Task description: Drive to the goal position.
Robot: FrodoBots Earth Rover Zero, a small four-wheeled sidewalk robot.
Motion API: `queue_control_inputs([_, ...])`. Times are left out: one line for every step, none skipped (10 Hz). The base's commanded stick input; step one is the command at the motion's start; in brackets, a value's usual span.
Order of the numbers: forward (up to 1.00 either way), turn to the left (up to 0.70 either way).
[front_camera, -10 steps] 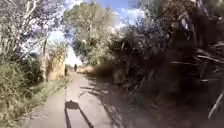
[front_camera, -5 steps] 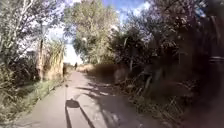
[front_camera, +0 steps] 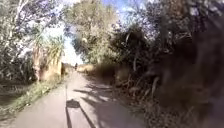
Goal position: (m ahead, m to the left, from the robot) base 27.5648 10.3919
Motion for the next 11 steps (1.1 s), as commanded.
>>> queue_control_inputs([0.70,0.35])
queue_control_inputs([0.70,0.35])
queue_control_inputs([0.70,0.35])
queue_control_inputs([0.70,0.35])
queue_control_inputs([0.70,0.35])
queue_control_inputs([0.70,0.35])
queue_control_inputs([0.70,0.35])
queue_control_inputs([0.70,0.35])
queue_control_inputs([0.70,0.35])
queue_control_inputs([0.70,0.00])
queue_control_inputs([0.70,0.00])
